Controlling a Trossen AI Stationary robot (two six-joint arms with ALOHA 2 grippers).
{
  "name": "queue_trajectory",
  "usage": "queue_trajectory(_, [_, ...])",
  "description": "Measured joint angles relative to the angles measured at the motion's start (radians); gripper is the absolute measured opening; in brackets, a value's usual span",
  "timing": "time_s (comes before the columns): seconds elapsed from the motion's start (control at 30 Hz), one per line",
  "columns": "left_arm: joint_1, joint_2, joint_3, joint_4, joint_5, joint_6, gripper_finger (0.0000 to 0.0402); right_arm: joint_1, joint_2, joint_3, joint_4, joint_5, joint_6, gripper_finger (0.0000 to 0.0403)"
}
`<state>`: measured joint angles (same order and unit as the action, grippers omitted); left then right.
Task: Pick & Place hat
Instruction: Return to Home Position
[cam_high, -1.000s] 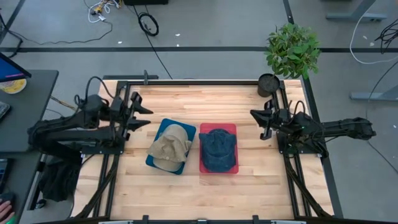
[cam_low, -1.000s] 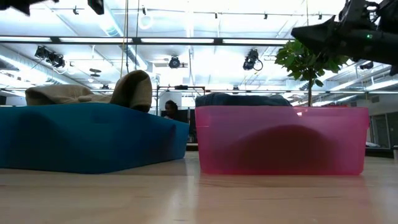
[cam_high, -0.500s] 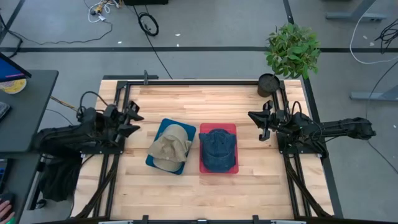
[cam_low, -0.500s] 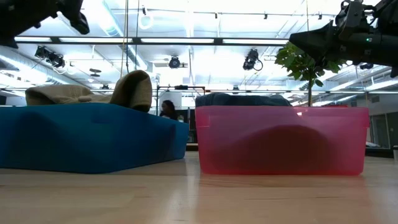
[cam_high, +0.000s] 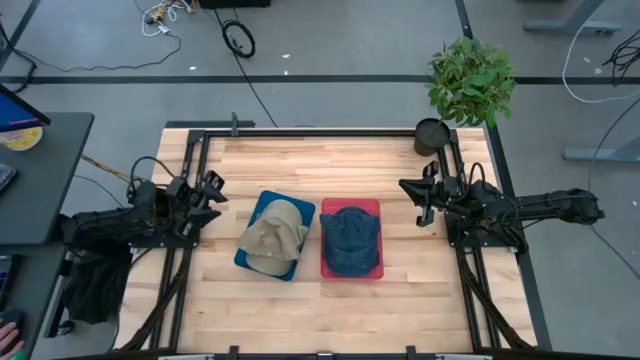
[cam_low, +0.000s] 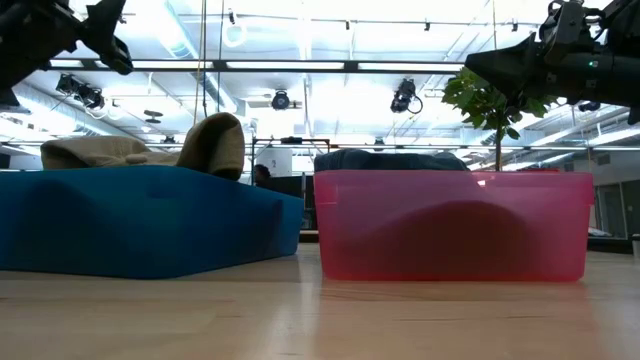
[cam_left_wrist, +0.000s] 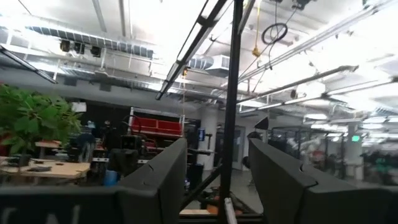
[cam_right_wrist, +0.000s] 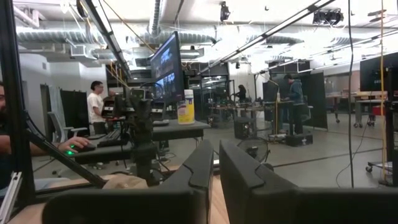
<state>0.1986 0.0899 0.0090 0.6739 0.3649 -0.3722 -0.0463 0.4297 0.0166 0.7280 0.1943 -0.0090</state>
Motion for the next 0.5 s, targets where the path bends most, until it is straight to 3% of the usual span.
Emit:
queue_trajectory(0.17, [0.000, -0.001, 0.000, -0.019, -0.001, 0.047, 0.0177, 0.000, 0.000, 0.000, 0.000, 0.000, 0.000, 0.0032])
queue_trajectory(0.5, [0.000, -0.001, 0.000, -0.252, 0.021, 0.173, 0.0177, 0.000, 0.000, 0.000, 0.000, 0.000, 0.000, 0.0032])
